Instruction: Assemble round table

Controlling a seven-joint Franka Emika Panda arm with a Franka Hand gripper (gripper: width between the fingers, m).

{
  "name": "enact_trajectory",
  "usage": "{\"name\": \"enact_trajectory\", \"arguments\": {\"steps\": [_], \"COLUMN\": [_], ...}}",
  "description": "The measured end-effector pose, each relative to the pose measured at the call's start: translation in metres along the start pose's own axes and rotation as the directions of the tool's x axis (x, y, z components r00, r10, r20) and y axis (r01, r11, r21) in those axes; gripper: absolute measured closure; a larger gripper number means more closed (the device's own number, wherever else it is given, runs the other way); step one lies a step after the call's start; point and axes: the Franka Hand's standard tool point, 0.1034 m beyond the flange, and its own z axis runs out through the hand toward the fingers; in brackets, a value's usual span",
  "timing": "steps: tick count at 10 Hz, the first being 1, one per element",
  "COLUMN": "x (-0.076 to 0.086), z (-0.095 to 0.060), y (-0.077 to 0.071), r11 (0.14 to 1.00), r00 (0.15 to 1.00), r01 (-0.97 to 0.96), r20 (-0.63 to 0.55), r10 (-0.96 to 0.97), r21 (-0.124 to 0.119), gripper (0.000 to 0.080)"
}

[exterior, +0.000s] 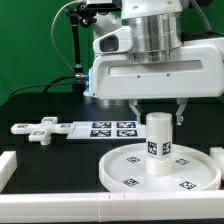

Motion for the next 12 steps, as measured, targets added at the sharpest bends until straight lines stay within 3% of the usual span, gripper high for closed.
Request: {"name": "enact_trajectory", "arguments": {"steps": [2,4,9,10,12], "x": [-0.0008,-0.0012,-0.0027,-0.0026,-0.0036], "z": [0.0004,0.0010,0.0013,0.0013,0.0022], "y": [-0.0004,-0.0005,-0.0038,-0.0039,-0.0023], "r11": [0.983,0.897,0.738,0.692,0.510], "r00": [0.983,0.898,0.740,0.694,0.513], "r01": [-0.185,-0.440,-0.673,-0.720,-0.858], "r20": [-0.002,0.023,0.055,0.063,0.103], "r10": [0.185,0.440,0.671,0.717,0.852], "r21": [0.016,0.047,0.052,0.052,0.056], "gripper": [0.0390,0.0390,0.0390,0.0390,0.0390]}}
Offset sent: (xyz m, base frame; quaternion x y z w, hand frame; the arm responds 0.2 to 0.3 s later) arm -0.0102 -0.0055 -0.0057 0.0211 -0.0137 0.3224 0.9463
